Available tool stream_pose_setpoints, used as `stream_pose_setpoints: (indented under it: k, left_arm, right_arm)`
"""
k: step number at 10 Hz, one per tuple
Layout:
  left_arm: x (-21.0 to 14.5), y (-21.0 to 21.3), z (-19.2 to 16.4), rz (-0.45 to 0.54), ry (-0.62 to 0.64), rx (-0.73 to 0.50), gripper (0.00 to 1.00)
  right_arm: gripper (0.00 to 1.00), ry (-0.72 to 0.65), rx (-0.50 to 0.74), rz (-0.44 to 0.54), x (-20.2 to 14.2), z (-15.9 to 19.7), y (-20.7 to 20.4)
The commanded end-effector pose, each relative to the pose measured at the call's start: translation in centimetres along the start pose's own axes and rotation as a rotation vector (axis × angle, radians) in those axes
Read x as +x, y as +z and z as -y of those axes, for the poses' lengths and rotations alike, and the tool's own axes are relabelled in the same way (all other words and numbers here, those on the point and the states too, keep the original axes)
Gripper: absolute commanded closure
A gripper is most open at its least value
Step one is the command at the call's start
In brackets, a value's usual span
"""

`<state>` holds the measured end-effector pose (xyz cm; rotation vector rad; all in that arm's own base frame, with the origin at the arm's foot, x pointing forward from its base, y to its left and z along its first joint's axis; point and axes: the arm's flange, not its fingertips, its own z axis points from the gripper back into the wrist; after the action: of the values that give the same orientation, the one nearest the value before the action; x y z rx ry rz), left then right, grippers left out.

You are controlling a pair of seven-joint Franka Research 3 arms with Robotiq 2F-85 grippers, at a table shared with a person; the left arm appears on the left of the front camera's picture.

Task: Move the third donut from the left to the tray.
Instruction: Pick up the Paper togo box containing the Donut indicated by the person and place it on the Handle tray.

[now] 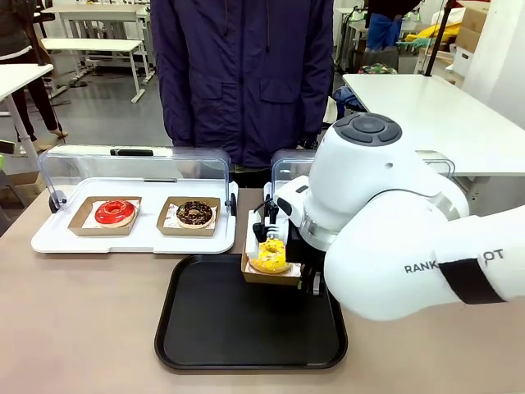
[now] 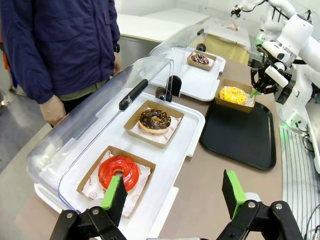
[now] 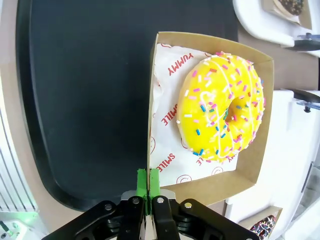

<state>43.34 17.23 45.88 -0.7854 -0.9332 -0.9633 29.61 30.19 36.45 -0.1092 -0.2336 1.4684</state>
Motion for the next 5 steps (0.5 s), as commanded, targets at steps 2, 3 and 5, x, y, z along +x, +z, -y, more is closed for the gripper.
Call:
stream_pose_setpoints:
  k: [2,3,5]
  left_arm:
    - [0.3,0.0,0.2,-0.006,0.007,-0.003,0.00]
    - [0.3,0.0,0.2,-0.006,0.007,-0.003,0.00]
    - [0.3,0.0,0.2,-0.006,0.007,-0.003,0.00]
  right_arm:
    - [0.98,-0.024,-0.006,0.028,0.0,-1.4,-1.9]
    - [0.98,-0.020,0.003,0.028,0.2,-1.7,-2.3]
    - [0.98,-0.009,0.011,0.021,0.4,-2.6,-2.6]
